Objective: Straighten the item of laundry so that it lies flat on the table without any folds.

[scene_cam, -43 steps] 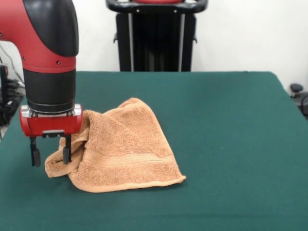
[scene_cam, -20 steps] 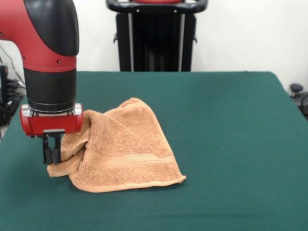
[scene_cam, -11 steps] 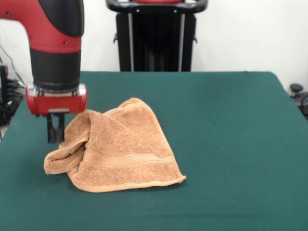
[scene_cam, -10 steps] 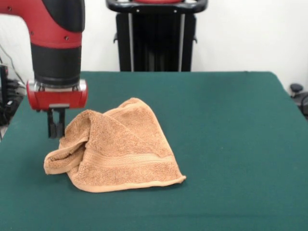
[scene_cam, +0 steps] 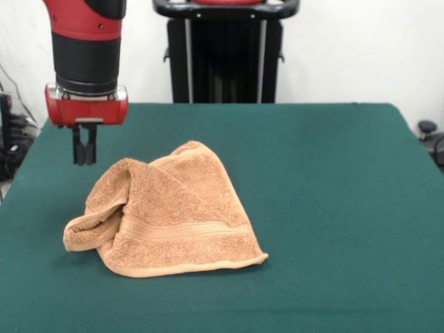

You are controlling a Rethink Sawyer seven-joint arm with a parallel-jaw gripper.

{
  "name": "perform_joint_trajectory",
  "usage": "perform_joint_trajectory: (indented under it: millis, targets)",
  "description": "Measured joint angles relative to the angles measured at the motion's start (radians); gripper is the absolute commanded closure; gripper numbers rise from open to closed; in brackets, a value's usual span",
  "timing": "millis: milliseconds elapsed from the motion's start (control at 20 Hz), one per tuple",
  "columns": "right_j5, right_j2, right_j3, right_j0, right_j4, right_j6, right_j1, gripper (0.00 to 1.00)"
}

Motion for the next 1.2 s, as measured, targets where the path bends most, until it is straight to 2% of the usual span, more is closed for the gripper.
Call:
perform_joint_trajectory:
  millis: [600,1200]
  targets:
    - [-0.065,-0.008,0.017,0.0,0.0,0.0,0.012,1.0]
    - [-0.077,0.006,-0.02,0.001,0.0,0.0,0.063,1.0]
